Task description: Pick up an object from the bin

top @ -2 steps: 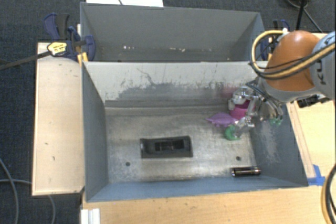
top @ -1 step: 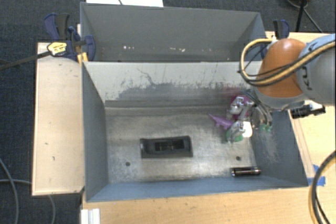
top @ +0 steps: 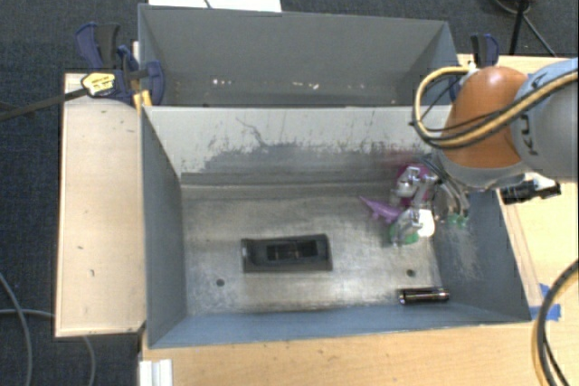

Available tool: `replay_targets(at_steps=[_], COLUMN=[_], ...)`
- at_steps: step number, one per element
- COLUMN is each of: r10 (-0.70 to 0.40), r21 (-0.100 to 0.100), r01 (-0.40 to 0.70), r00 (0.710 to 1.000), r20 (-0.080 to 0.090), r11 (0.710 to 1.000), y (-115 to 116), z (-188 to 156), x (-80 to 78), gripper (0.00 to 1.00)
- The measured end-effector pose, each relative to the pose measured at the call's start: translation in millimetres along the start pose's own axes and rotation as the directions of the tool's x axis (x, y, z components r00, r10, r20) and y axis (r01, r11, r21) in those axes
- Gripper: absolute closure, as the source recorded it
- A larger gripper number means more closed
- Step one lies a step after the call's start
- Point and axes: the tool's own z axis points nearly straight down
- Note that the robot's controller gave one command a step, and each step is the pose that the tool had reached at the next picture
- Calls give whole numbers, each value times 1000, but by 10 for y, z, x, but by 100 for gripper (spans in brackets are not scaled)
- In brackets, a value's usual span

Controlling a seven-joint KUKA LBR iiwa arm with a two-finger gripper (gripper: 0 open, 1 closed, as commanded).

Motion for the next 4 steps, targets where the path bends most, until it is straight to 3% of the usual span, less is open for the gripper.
replay_targets(at_steps=[1,2,3,4], r10=[9,8,-25,-23], r21=[0,0,0,0], r01=[-9,-8,25,23], r00=[1000,1000,999,1000], r20=[12,12,21,10], r11=[1000,1000,1000,1000], y=[132,132,58,-67], z=[-869,-869,-437,-2099], x=[193,193,33,201], gripper=[100,100,100,100])
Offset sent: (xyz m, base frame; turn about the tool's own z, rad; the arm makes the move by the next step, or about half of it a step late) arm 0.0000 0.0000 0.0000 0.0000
